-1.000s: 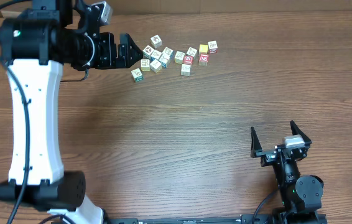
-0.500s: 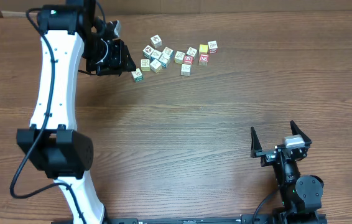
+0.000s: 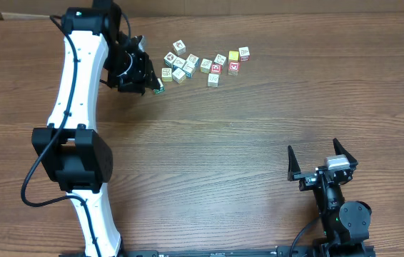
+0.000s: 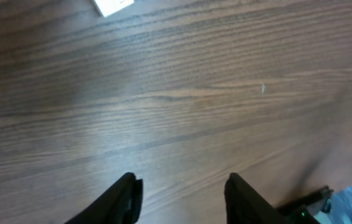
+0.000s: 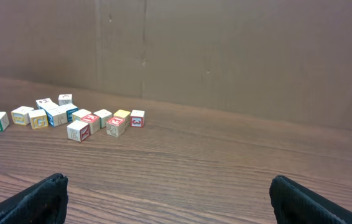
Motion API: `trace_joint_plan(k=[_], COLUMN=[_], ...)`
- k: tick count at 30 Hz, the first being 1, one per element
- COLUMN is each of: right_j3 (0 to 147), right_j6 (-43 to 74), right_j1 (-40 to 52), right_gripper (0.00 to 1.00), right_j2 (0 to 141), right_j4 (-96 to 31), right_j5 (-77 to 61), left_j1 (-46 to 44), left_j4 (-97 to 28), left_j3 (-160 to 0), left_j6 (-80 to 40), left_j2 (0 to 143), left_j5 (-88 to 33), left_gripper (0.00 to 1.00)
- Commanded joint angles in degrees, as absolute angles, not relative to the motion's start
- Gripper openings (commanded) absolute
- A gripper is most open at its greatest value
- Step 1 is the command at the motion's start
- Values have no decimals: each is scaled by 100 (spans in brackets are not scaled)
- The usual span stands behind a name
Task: Form a horizontal line
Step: 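Raise the left arm and reach toward the block cluster, then lower the left gripper over the yellow-topped cello block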
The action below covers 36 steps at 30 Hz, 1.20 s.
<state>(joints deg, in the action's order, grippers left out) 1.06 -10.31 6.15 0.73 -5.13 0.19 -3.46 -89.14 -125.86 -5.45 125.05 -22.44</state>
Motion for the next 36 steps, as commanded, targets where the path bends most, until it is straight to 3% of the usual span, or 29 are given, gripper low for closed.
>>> trace_joint_plan(k=[1,7,12,20,26,36], right_j3=[45,45,45,45,45,45], right_j6=[-1037,-1039,-1037,-1039,-1039,-1039], right_j1=[631,631,631,631,631,631], right_gripper=[100,100,100,100,100,100], right_j2=[16,16,16,16,16,16], right_j4=[-482,-482,-482,-482,-482,-482], right_j5=[-14,-14,-14,-14,-14,-12], left_j1=[-508,-797,-1011,-1291,-1616,-2198], left_j4=[-8844,-8713,-8479,-8344,-8084,-7391], left_j3=[-12573,-12571,-12571,-12571,-12571,-12571], left_j6=[-1090,-1896,-1997,-2091,-2449,-2471], left_j2=[12582,12586,12591,12591,12591,12597], left_j5=[-1612,-370,-252,-528,-644,222], left_gripper=[45,56,68,64,75,77])
